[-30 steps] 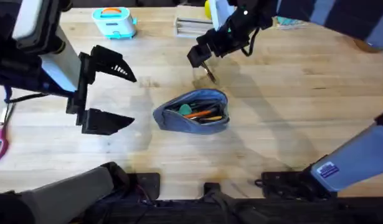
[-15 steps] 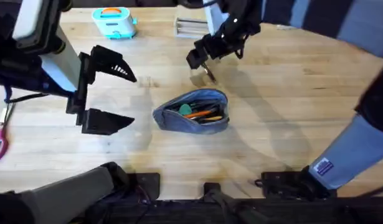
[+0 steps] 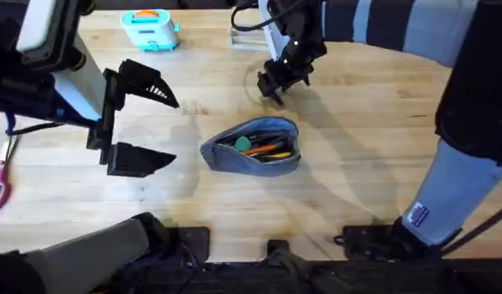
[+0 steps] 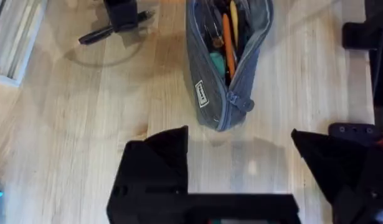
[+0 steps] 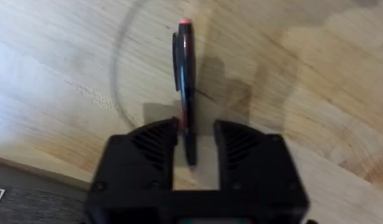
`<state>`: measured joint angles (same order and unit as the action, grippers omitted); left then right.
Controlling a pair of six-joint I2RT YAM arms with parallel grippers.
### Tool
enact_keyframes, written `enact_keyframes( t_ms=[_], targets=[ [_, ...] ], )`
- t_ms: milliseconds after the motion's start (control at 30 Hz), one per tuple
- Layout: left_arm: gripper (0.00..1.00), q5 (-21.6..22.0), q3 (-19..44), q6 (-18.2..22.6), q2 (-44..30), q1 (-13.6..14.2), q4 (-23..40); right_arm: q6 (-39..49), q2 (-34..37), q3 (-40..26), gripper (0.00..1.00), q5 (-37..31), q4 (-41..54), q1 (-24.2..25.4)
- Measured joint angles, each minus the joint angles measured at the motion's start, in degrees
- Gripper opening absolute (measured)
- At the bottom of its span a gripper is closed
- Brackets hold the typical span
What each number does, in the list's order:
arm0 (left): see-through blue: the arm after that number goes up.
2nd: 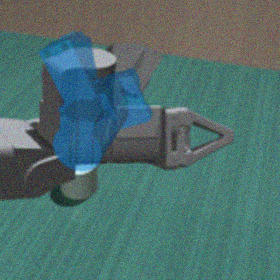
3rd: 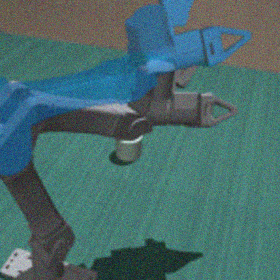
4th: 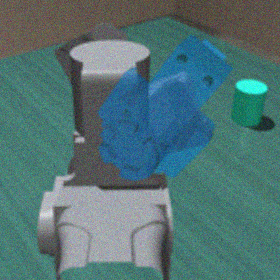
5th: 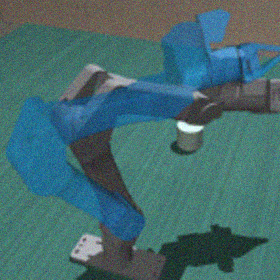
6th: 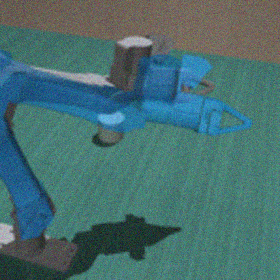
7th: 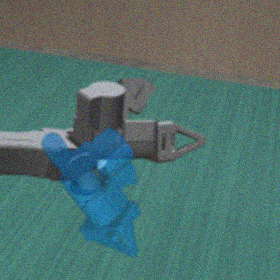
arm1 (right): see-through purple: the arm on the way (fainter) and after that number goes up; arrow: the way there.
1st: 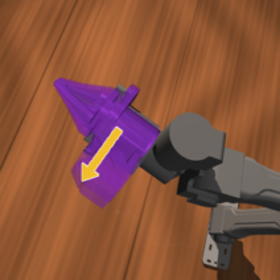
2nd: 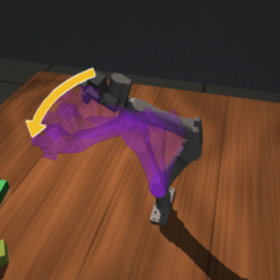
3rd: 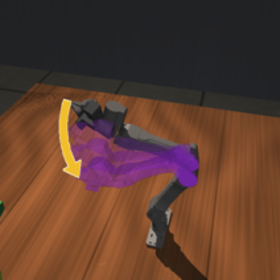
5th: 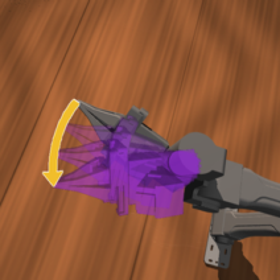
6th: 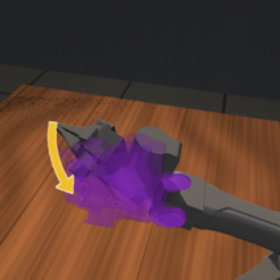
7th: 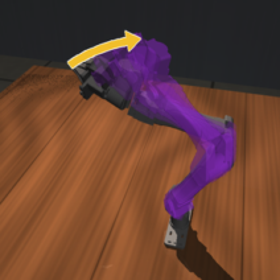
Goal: Unzip the bag, pick up the pens from the table one at a time and place them inside, then zip the bag closed.
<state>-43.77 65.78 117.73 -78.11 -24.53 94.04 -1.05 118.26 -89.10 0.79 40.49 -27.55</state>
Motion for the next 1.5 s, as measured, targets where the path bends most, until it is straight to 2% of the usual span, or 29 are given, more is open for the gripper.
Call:
enact_keyframes(
  t_ms=[33,67,100,133,400,567,600,733,1033,1333,1500],
  targets=[
    [0.993,0.0,0.0,0.0,-0.01,0.0,0.02,-0.01,0.0,0.0,0.284,-0.01,0.04,-0.02],
    [0.993,0.0,0.0,0.0,0.0,0.0,0.02,-0.16,0.04,0.0,0.143,0.1,0.11,-0.04],
    [0.993,0.0,0.0,0.0,-0.02,0.0,0.02,-0.13,0.09,0.0,0.064,-0.06,-0.01,-0.04],
    [0.993,0.0,0.0,-0.01,-0.01,0.0,0.02,-0.21,0.09,-0.04,0.045,0.04,-0.12,-0.02],
    [0.993,0.0,0.0,-0.02,0.0,0.0,0.02,-0.04,0.09,-0.57,0.036,0.1,0.3,0.31],
    [0.993,0.0,0.0,0.0,-0.02,0.0,0.02,3.44,-0.42,-3.99,0.033,-0.54,1.04,0.81],
    [0.993,0.0,0.0,-0.01,0.0,0.0,0.02,7.65,-2.32,-7.44,0.03,-2.67,4.67,0.9],
    [0.993,0.0,0.0,0.0,-0.02,0.0,0.02,13.35,-6.71,-11.55,0.028,-4.19,8.89,0.75],
    [0.992,0.01,0.0,0.0,-0.01,0.0,0.01,24.9,-17.69,-12.98,0.029,-4.42,15.21,0.34],
    [0.994,0.0,0.0,0.0,-0.01,0.0,0.11,35.66,-23.11,-12.53,0.03,4.46,20.0,0.29],
    [0.993,0.0,0.0,0.0,0.0,0.0,0.26,41.48,-27.56,-7.84,0.03,7.33,20.06,-0.14]
  ],
)
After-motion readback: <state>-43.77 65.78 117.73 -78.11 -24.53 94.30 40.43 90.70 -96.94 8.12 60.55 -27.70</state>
